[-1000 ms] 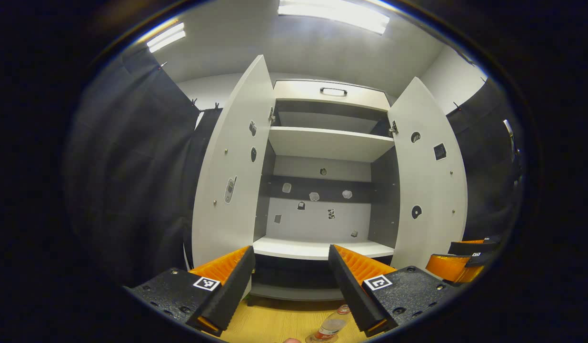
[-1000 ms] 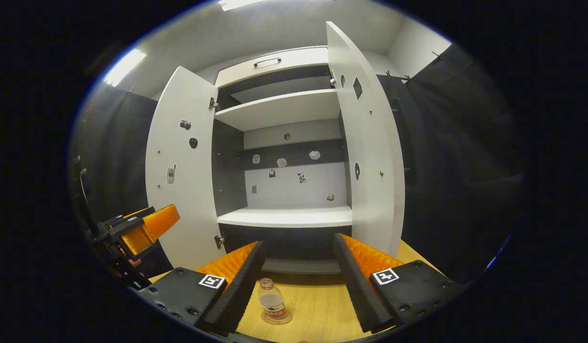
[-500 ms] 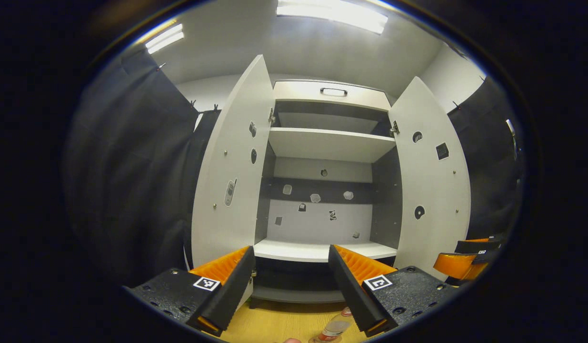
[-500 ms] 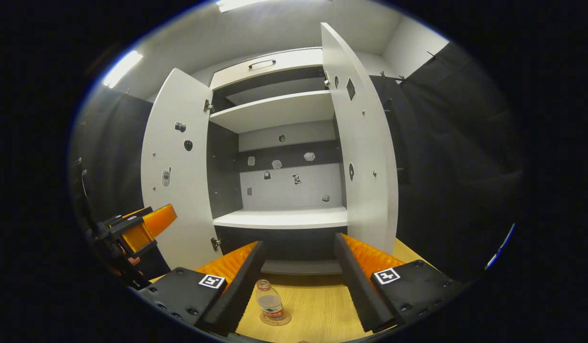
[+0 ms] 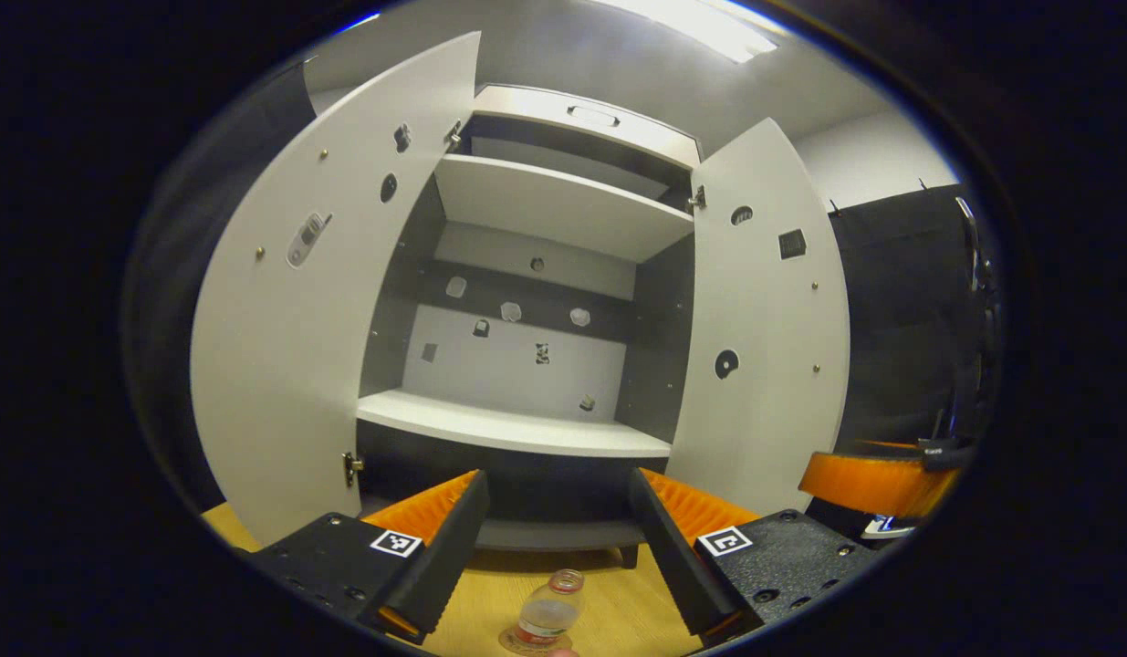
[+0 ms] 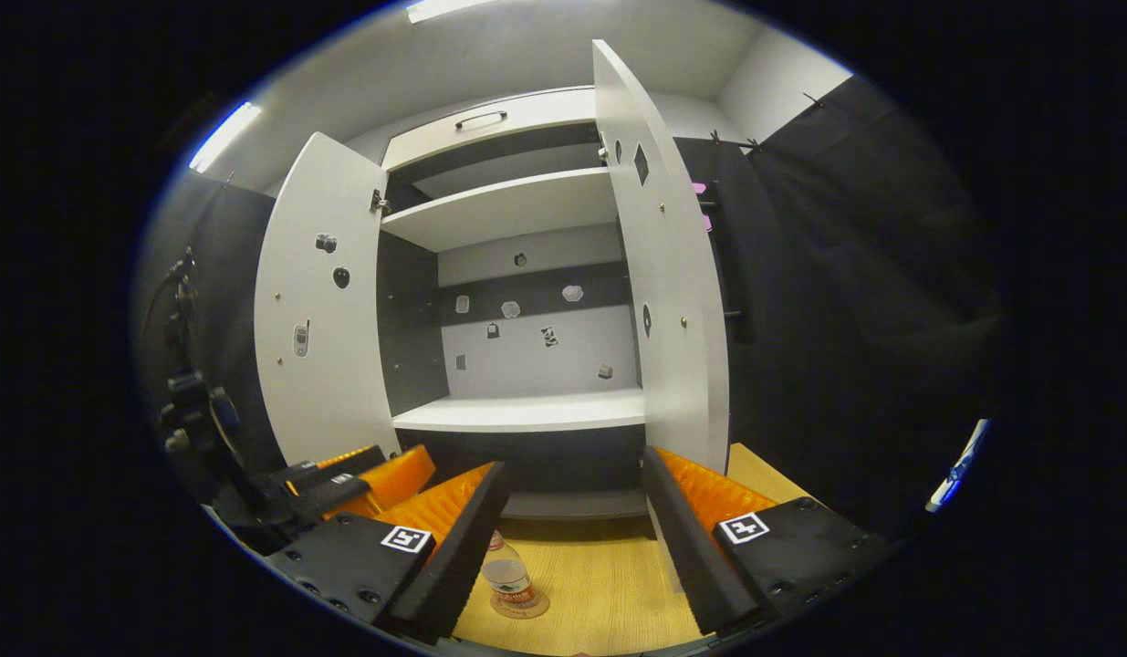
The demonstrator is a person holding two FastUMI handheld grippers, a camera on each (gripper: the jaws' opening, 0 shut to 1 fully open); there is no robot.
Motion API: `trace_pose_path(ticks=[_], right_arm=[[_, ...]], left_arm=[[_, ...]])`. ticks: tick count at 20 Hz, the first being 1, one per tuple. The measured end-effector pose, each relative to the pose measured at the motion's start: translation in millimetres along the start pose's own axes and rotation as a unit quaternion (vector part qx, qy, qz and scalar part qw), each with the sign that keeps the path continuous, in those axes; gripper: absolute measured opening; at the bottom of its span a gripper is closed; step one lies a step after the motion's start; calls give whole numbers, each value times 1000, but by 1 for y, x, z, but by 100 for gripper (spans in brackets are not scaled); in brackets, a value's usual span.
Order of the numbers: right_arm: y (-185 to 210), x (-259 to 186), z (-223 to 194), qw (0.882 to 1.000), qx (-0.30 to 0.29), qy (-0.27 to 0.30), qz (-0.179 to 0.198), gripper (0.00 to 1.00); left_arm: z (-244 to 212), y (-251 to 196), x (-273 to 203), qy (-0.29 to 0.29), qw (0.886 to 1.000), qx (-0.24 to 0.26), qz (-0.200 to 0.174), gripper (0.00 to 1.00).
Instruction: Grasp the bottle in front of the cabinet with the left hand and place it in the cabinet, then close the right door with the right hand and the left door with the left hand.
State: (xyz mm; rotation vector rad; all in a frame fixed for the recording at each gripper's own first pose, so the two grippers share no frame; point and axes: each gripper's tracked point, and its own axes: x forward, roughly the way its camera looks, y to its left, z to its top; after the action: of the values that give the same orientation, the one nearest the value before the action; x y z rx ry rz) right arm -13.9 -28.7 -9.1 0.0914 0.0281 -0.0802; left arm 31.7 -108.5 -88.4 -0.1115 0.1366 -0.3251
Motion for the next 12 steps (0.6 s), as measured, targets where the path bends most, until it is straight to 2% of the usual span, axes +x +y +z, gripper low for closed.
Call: trace_pose_path(ticks=[2, 6, 12], right_arm=[[-6, -1, -2, 1000, -8, 4, -8, 98], [-16, -7, -3, 999, -19, 11, -27, 98], [-27, -7, -12, 998, -17, 25, -46, 98]], left_arm=[[-38, -8, 14, 22, 1000, 2, -12, 95], [-106, -7, 29, 54, 998, 24, -14, 95], [-188, 13, 36, 109, 994, 20, 11, 95]])
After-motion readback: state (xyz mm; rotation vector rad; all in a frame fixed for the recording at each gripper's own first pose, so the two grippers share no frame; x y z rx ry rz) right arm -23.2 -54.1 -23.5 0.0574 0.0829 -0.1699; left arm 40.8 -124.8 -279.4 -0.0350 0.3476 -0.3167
